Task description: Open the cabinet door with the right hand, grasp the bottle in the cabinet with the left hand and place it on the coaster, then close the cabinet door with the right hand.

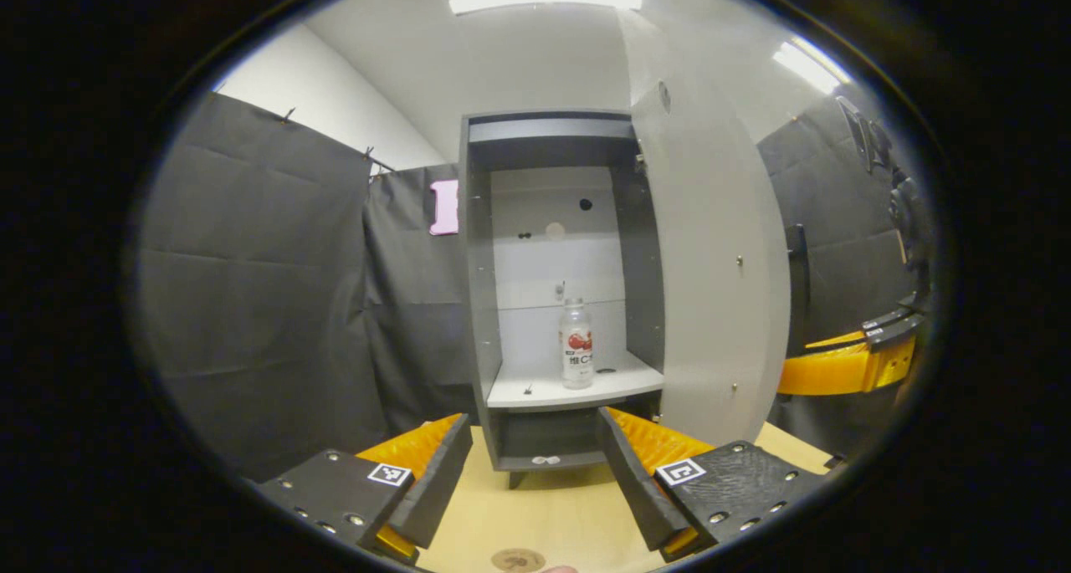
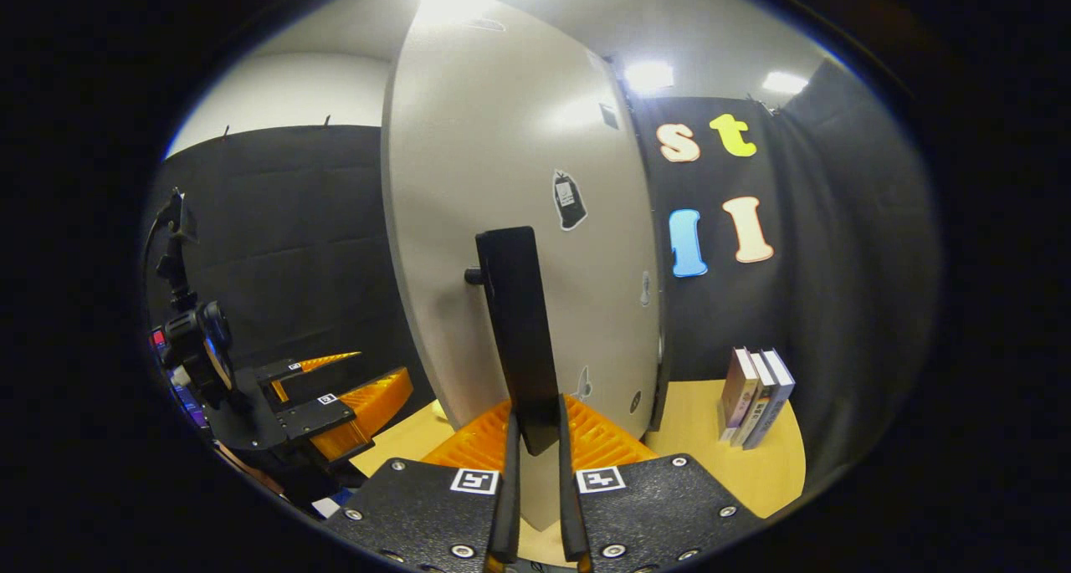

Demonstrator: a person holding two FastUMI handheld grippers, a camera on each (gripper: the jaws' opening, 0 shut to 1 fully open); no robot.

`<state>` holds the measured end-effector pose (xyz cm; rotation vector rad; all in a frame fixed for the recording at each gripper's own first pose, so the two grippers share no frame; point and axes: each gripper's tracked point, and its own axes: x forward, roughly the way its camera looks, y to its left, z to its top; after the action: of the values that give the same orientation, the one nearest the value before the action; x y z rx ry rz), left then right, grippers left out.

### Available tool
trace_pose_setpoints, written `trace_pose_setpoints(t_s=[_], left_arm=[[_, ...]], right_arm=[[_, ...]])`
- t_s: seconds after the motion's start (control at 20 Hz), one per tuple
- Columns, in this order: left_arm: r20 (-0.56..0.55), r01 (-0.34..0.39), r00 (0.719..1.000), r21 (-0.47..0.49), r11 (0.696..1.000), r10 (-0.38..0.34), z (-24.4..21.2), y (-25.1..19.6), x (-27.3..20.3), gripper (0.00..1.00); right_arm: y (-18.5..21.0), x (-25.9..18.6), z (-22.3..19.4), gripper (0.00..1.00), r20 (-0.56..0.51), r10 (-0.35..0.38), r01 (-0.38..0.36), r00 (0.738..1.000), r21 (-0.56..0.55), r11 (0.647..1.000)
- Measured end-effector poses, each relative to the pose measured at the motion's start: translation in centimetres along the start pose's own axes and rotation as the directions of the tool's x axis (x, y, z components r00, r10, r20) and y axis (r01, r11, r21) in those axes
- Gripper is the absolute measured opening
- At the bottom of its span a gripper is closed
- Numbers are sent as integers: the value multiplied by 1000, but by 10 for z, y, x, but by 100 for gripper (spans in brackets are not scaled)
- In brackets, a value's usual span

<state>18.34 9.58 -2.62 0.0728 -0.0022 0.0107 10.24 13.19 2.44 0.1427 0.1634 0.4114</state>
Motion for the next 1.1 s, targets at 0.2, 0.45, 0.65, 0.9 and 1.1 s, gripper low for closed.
trace_pose_setpoints(t_s=[0.2, 0.45, 0.65, 0.9, 1.1], left_arm=[[-4, 17, 1000, -11, 1000, -17, -1, -29, 17, 89], [8, 34, 999, 10, 999, -34, 7, -54, 42, 89], [9, 45, 999, 22, 999, -45, 5, -58, 71, 89], [35, 68, 997, 44, 997, -70, 9, -60, 131, 90], [56, 86, 994, 65, 994, -89, 17, -68, 194, 90]], right_arm=[[-9, -30, 1, 14, 29, -94, 95, 995, -47, 994], [-23, -62, 2, 12, 56, -176, 174, 983, 23, 984], [-34, -86, -4, 17, 52, -220, 217, 974, 58, 974], [-26, -143, -8, 48, 154, -316, 311, 936, 51, 949], [-3, -185, -29, 75, 215, -378, 391, 900, -20, 920]])
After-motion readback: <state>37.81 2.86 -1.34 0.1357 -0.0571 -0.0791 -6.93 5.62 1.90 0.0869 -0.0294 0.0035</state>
